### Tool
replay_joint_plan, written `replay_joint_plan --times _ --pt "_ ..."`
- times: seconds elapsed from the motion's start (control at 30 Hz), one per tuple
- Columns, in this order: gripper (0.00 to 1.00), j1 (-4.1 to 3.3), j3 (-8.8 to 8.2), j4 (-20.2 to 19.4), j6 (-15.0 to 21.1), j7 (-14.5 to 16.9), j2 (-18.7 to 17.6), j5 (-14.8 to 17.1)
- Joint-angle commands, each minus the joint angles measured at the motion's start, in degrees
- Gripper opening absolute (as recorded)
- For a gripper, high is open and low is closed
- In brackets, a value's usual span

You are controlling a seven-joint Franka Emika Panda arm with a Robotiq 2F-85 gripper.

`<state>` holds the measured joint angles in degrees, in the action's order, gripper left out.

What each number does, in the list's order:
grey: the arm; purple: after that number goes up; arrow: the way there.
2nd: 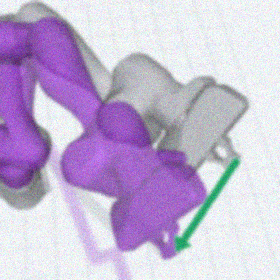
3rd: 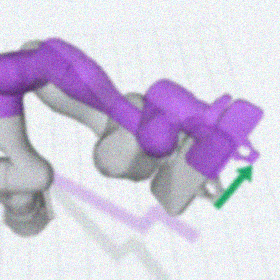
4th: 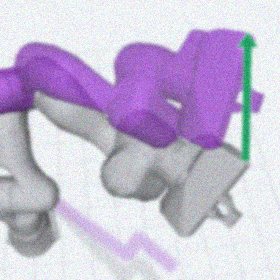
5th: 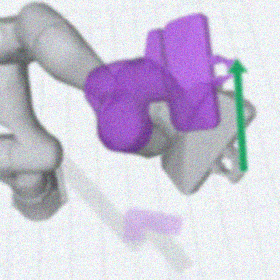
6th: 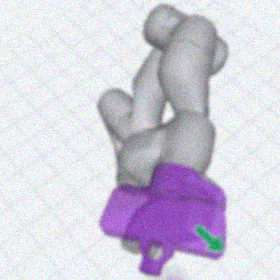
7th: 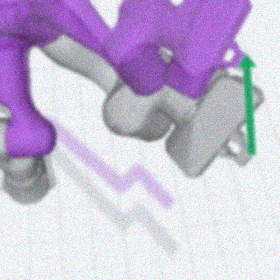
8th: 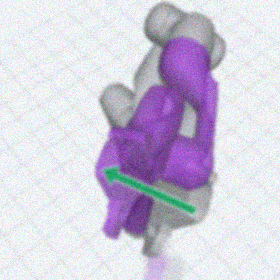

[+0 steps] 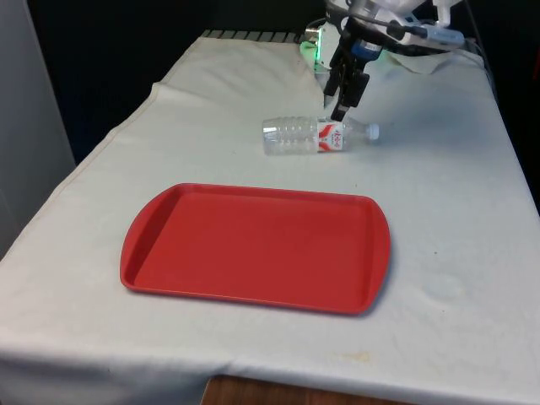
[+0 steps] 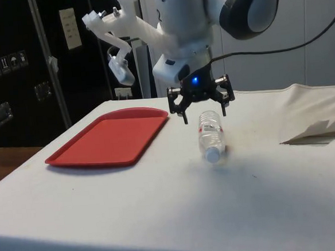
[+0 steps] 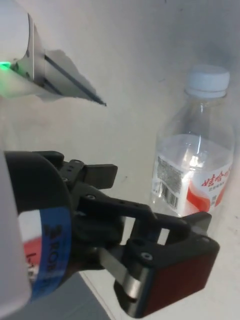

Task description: Place the bottle upright on the tray.

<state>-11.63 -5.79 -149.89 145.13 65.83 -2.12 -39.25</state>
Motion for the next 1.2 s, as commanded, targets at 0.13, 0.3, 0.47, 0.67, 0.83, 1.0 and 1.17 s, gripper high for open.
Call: replay_joint_plan --times 0.13,0.3,0.47,0.67,0.83,1.0,1.17 --pt "1.00 -0.23 0.46 0.69 -1.83 -4.76 0.06 -4.53" --pt "1.00 -0.23 0.92 0.92 -2.86 -6.82 -0.06 -6.25" --pt "1.00 -0.34 1.60 1.15 -4.07 -10.26 -0.57 -9.00" --pt "1.00 -0.40 2.23 1.55 -5.16 -13.35 -1.43 -11.46" --pt "1.00 -0.46 2.69 1.83 -5.96 -15.36 -2.12 -13.01" --pt "1.00 -0.52 3.44 2.29 -7.05 -18.51 -3.55 -15.24" --pt "1.00 -0.57 3.84 2.75 -7.79 -20.74 -4.76 -17.02"
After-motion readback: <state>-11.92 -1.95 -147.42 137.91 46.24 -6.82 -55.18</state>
